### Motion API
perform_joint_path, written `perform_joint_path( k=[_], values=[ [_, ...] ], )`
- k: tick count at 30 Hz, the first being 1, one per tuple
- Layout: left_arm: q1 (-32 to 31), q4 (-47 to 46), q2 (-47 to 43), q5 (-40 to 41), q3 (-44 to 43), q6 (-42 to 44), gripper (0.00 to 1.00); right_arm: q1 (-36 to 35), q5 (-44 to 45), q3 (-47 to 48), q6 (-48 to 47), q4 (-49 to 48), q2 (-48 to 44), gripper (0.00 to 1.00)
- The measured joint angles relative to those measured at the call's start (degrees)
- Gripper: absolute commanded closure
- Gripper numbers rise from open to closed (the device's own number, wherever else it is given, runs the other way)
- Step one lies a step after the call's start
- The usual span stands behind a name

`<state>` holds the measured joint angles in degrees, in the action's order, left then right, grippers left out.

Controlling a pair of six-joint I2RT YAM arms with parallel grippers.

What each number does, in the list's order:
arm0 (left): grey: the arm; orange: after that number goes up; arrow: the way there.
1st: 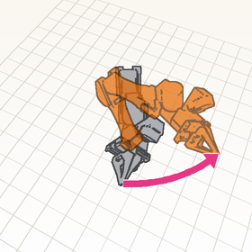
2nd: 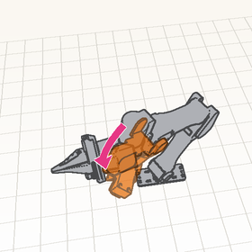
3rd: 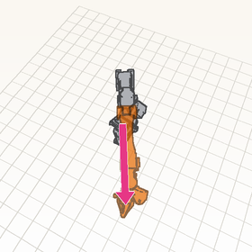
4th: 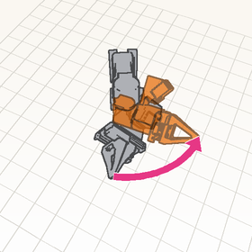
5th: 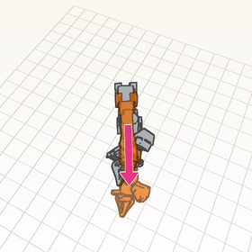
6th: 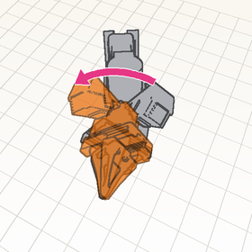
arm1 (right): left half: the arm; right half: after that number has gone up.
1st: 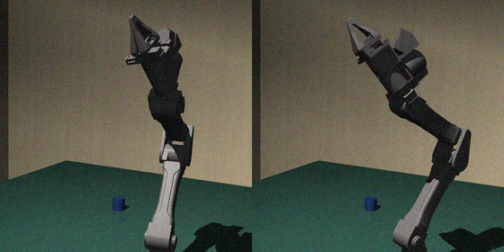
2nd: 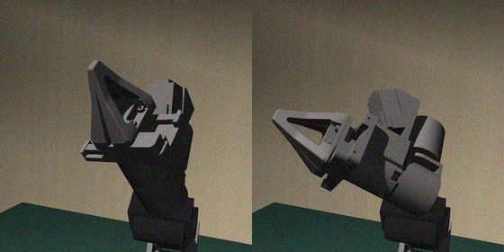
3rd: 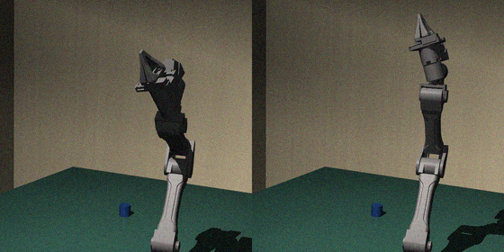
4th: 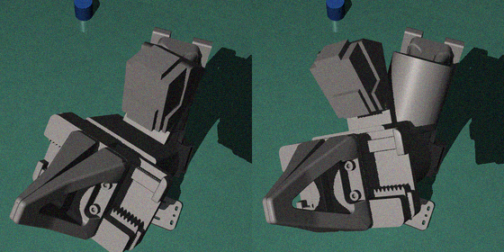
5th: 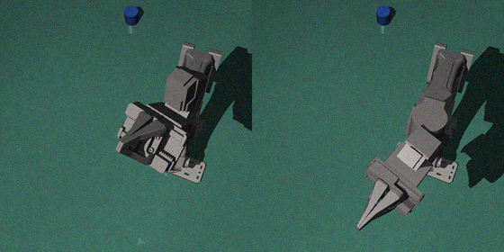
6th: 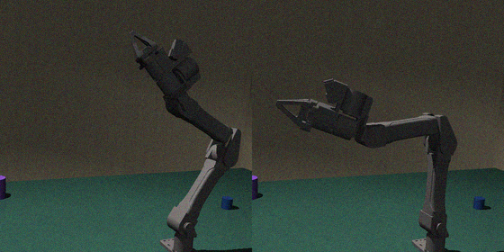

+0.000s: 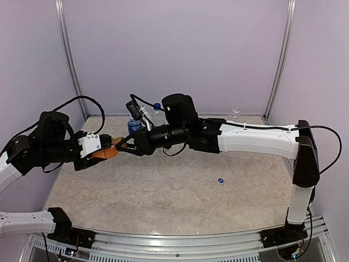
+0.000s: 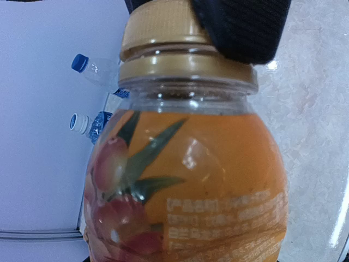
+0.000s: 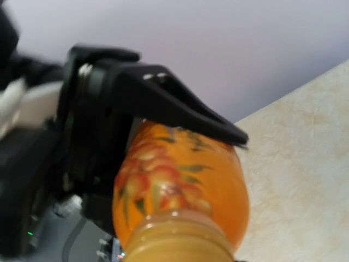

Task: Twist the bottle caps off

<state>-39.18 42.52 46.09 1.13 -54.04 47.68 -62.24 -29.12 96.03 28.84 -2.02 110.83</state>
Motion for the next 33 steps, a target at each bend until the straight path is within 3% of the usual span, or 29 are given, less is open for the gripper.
perform_joint_path(
  k=[3, 11, 19, 22, 24, 25, 33],
  values=[
    [0.26, 6.21, 0.52, -5.79, -3.96, -3.08, 0.76, -2.16, 1.36, -0.90, -11.37, 1.62, -2.45, 1.00],
    [0.26, 19.71, 0.94, -23.21, -11.39, -4.90, 0.76, -10.67, 12.39, -0.94, -53.92, 10.51, -8.98, 1.00],
    [0.20, 27.61, 2.82, -28.74, -11.91, -3.48, 0.76, -17.11, 25.49, -3.10, -87.01, 13.07, -10.19, 1.00],
    [0.24, 27.52, 3.13, -28.55, -11.91, -3.80, 0.76, -17.51, 28.15, -3.45, -92.98, 12.76, -10.23, 0.96],
    [0.24, 27.54, 3.17, -27.96, -11.91, -4.11, 0.76, -17.68, 29.35, -4.66, -94.90, 11.17, -10.40, 0.69],
    [0.24, 27.52, 3.17, -27.63, -11.91, -4.20, 0.76, -17.81, 30.01, -5.62, -95.43, 9.81, -10.58, 0.61],
    [0.13, 25.90, 2.32, -27.47, -11.89, -5.90, 0.76, -18.01, 32.00, -9.33, -94.09, 3.21, -12.17, 0.57]
  ],
)
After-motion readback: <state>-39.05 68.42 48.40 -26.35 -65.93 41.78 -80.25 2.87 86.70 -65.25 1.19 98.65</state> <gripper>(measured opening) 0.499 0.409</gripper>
